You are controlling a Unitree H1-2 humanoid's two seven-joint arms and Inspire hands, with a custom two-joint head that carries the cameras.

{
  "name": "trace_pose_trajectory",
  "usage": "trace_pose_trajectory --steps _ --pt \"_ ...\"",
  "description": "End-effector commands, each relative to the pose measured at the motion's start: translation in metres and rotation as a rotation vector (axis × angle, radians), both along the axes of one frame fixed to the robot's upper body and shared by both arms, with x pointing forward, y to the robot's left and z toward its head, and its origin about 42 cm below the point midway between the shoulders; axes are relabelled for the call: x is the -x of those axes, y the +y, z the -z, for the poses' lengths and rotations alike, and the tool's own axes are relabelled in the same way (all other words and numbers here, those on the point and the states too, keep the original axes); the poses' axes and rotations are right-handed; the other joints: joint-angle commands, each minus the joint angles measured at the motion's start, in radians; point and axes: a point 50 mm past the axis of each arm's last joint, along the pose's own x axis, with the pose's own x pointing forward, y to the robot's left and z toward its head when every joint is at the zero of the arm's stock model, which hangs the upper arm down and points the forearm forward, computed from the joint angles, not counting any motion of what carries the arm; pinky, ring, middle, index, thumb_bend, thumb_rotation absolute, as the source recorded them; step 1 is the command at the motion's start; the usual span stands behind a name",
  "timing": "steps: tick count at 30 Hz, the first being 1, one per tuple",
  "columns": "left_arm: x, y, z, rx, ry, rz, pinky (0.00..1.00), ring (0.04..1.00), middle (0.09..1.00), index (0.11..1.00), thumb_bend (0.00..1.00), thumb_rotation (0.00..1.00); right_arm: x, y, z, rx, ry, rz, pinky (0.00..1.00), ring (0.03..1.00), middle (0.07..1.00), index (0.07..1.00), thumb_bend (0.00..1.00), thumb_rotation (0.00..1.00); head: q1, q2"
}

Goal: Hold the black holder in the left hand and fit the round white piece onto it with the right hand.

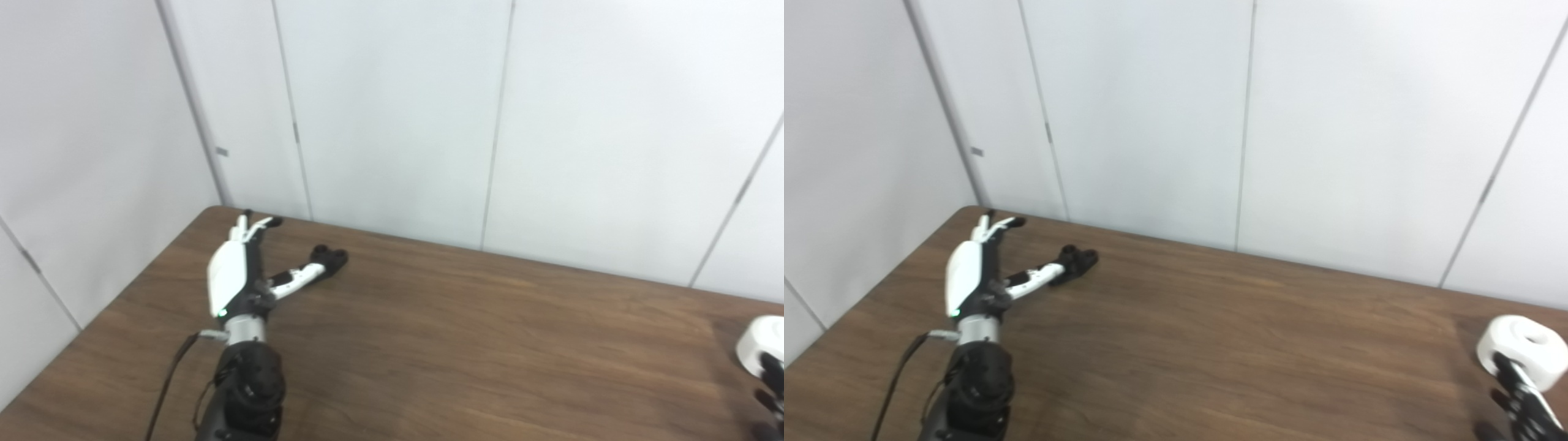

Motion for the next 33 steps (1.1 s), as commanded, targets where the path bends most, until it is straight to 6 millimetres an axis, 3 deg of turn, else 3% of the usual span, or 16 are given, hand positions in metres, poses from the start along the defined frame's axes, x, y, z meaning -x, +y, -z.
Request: trace_pose_trajectory --steps 1,7,14,23,33 --pt "-0.011 -0.003 -0.017 -0.007 -0.050 -0.005 1.00 1.000 1.000 0.822 1.00 0.42 0.030 -0.002 0.031 -0.012 0.074 0.036 0.91 0.969 0.964 0.933 0.62 0.67 0.007 0.005" --pt "-0.016 -0.010 -0.007 0.005 0.000 -0.010 1.00 1.000 1.000 0.829 1.00 0.42 0.039 -0.008 0.030 0.033 0.061 0.053 0.92 0.952 0.950 0.907 0.65 0.72 0.017 0.018" --pt "-0.025 -0.001 0.007 0.002 0.043 -0.030 1.00 1.000 1.000 0.833 1.00 0.38 0.046 -0.010 0.029 0.035 0.059 0.053 0.92 0.948 0.946 0.910 0.66 0.72 -0.002 0.027" --pt "-0.033 0.010 0.025 -0.030 0.107 -0.096 1.00 1.000 1.000 0.845 1.00 0.36 0.053 -0.011 0.026 0.027 0.060 0.053 0.71 0.829 0.857 0.819 0.78 0.68 0.001 0.023" --pt "-0.046 0.022 0.033 -0.026 0.180 -0.150 1.00 1.000 1.000 0.884 0.98 0.36 0.058 -0.017 0.027 0.026 0.054 0.050 0.64 0.785 0.824 0.780 0.88 0.70 0.005 0.021"
